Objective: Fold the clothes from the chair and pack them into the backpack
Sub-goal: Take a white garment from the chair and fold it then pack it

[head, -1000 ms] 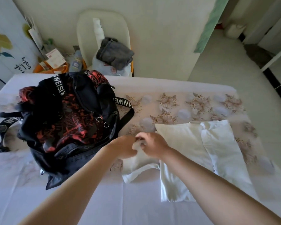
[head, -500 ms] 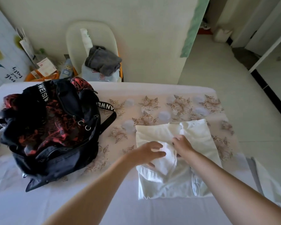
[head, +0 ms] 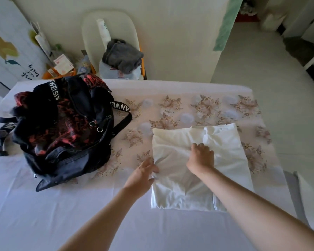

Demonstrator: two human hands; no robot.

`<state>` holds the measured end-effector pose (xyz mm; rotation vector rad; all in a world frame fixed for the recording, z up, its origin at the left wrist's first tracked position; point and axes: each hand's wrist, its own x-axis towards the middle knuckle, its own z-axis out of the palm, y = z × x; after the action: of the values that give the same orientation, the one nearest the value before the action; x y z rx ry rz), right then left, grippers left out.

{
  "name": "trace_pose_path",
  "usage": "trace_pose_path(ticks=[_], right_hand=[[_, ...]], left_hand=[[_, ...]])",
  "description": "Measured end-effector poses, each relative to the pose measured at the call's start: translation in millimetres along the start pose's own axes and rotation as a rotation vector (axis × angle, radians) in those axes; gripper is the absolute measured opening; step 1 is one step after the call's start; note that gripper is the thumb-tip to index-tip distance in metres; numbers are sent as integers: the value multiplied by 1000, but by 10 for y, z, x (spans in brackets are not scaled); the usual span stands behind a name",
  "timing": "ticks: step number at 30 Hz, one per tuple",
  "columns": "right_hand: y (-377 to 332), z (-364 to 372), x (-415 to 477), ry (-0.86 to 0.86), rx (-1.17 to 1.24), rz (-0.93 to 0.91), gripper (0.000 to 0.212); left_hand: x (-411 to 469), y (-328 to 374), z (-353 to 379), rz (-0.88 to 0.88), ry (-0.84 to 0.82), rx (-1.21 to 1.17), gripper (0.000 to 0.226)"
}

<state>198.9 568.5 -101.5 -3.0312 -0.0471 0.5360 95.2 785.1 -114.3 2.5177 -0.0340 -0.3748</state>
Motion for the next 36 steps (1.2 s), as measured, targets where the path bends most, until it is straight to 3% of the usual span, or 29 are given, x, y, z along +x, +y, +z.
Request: trace_pose_path(ticks=[4, 6, 11, 16, 18, 22, 27, 31, 36], right_hand=[[-450, -27, 159, 124, 136, -379, 45], [-755, -36, 223, 127, 126, -471, 38], [-1138, -17, 466, 23, -62, -331, 25], [-1220, -73, 560, -31, 39, -287, 32], [-1204, -73, 569, 1, 81, -287, 27], [-1144, -33, 631, -106, 62, -239, 18], [-1163, -104, 760, 85, 115, -184, 19], [-1225, -29, 653, 123, 93, -354, 11], [-1063, 255, 268, 374, 51, -558, 33]], left_hand=[[16, -44, 19, 64, 70, -42, 20], [37, -57, 23, 76, 103, -36, 12], [-15, -188, -4, 74, 72, -38, 13], [3, -271, -59, 89, 41, -10, 31], [70, -253, -40, 100, 50, -45, 21], [131, -259, 19, 126, 88, -59, 8], [-39, -414, -110, 96, 102, -84, 11], [-242, -425, -127, 71, -3, 23, 16], [-71, -265, -57, 235, 268, -14, 12]])
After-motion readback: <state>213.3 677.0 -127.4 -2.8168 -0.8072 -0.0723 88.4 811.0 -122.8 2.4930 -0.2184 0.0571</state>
